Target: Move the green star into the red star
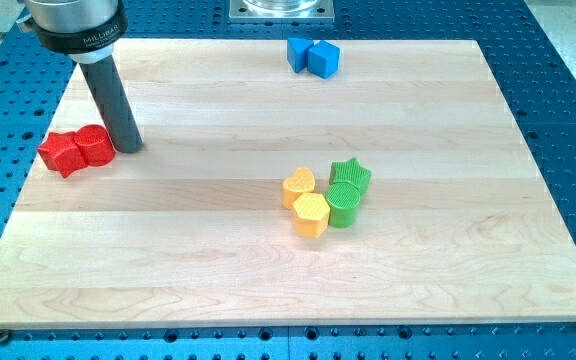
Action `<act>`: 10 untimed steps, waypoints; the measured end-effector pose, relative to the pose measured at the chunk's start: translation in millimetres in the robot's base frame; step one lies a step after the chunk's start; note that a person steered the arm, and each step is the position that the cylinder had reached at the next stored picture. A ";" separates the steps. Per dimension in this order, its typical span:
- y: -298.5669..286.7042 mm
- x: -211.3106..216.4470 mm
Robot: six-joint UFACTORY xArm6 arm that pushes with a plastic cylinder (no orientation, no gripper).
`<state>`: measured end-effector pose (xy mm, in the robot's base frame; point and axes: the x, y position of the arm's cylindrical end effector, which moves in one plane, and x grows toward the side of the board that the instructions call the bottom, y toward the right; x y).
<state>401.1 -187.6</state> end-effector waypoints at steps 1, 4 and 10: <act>62.4 -15.5; 371.4 42.6; 152.1 98.4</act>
<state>499.5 -35.6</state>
